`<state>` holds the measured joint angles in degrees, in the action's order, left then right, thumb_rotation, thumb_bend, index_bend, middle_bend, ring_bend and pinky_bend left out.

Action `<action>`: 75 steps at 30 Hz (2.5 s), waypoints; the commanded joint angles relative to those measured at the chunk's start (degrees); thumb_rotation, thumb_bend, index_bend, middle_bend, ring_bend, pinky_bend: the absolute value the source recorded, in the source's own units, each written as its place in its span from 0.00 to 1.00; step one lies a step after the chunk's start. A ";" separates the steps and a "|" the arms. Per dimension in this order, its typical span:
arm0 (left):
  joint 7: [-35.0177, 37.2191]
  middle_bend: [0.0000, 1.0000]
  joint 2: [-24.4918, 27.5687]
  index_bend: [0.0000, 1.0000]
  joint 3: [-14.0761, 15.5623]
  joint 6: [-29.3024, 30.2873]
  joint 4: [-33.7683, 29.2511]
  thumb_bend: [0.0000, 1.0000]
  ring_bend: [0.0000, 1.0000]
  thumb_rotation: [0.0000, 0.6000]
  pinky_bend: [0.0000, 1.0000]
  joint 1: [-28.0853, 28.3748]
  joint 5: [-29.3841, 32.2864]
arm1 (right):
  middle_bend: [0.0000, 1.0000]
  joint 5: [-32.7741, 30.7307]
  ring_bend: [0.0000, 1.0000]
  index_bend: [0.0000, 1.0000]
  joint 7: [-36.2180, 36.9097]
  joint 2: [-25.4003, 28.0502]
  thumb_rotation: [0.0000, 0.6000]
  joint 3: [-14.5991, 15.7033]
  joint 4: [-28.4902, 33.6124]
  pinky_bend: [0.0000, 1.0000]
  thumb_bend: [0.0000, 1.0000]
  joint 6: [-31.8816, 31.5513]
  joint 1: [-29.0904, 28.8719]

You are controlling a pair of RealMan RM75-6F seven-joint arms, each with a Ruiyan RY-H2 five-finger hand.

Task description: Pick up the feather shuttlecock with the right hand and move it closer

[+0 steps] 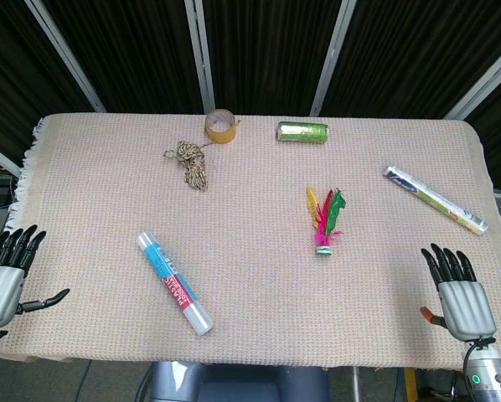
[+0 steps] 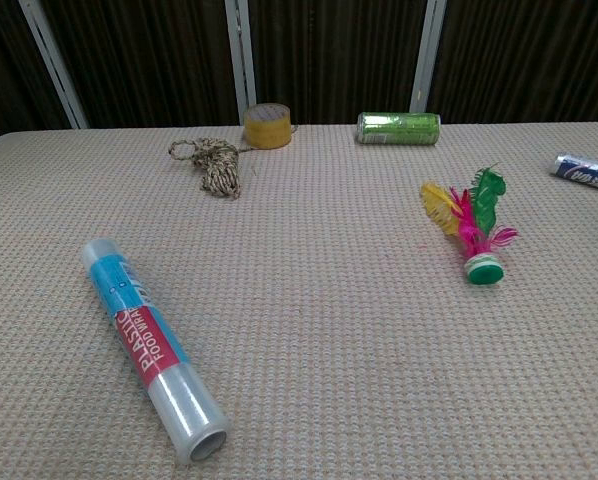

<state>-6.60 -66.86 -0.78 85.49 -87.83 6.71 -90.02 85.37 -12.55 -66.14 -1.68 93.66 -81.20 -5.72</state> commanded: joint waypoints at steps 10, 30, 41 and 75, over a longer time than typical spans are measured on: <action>-2.77 0.00 0.84 0.00 -0.53 -0.42 -1.66 0.09 0.00 0.54 0.00 -0.36 2.24 | 0.00 -0.12 0.00 0.00 0.63 -0.06 1.00 0.17 -0.47 0.00 0.07 1.21 -0.49; -2.32 0.00 -1.91 0.00 -2.05 -0.96 1.41 0.10 0.00 0.57 0.00 0.61 3.46 | 0.07 17.36 0.00 0.14 16.29 -7.32 1.00 -2.57 -19.69 0.00 0.07 11.89 -20.69; -5.31 0.00 -4.36 0.00 -3.29 -2.89 3.55 0.12 0.00 0.57 0.00 1.46 6.84 | 0.15 21.88 0.00 0.31 26.16 -16.76 1.00 -0.51 -38.35 0.04 0.13 18.41 -32.10; -12.25 0.00 -8.68 0.00 -5.47 -2.20 5.78 0.13 0.00 0.58 0.00 1.76 11.66 | 0.17 24.45 0.00 0.34 46.87 -33.83 1.00 10.82 -77.82 0.05 0.15 23.10 -44.87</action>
<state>-18.85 -75.52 -6.18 83.38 -82.13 8.42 -78.44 109.93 34.05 -99.58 8.82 16.25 -58.42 -50.36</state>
